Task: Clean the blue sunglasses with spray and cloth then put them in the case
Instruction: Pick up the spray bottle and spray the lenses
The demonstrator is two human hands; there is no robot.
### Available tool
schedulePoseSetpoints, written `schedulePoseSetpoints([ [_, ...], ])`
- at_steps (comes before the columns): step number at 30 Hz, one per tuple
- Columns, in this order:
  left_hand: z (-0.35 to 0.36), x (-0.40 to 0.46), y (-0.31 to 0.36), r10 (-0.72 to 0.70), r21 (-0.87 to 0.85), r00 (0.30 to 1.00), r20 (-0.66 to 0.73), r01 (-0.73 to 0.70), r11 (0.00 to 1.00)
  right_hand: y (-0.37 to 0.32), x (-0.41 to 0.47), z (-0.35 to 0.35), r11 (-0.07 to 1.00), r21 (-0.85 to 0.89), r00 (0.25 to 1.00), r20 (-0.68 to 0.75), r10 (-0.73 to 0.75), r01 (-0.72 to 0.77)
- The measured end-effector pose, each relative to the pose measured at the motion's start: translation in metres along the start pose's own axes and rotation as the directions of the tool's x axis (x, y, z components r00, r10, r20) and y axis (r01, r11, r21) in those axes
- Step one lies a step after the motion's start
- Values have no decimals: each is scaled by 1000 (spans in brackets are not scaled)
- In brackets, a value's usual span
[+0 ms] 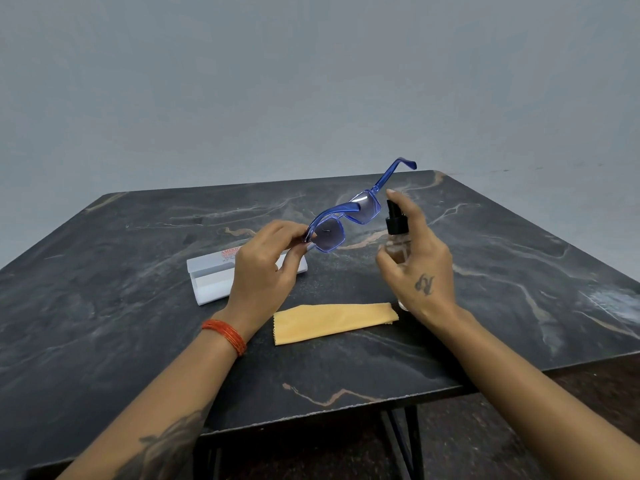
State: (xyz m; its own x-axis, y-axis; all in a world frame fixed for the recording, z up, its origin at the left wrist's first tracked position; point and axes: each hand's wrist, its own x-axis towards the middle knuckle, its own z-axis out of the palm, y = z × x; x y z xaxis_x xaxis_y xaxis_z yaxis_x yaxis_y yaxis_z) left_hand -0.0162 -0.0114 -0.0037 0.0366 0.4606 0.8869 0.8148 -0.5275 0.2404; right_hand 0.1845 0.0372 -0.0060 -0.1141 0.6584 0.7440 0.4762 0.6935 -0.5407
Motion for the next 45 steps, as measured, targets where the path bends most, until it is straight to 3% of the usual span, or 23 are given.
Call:
schedulePoseSetpoints([
  [29,0,-3,4,16,-24,999,29,-15,1000,4,1,0,1000,-13,999,-30,23,-24],
  [45,1,-2,0,-24,-66,1000,19,25,998,8,6,-8,988,137,986,-140,94,-74],
])
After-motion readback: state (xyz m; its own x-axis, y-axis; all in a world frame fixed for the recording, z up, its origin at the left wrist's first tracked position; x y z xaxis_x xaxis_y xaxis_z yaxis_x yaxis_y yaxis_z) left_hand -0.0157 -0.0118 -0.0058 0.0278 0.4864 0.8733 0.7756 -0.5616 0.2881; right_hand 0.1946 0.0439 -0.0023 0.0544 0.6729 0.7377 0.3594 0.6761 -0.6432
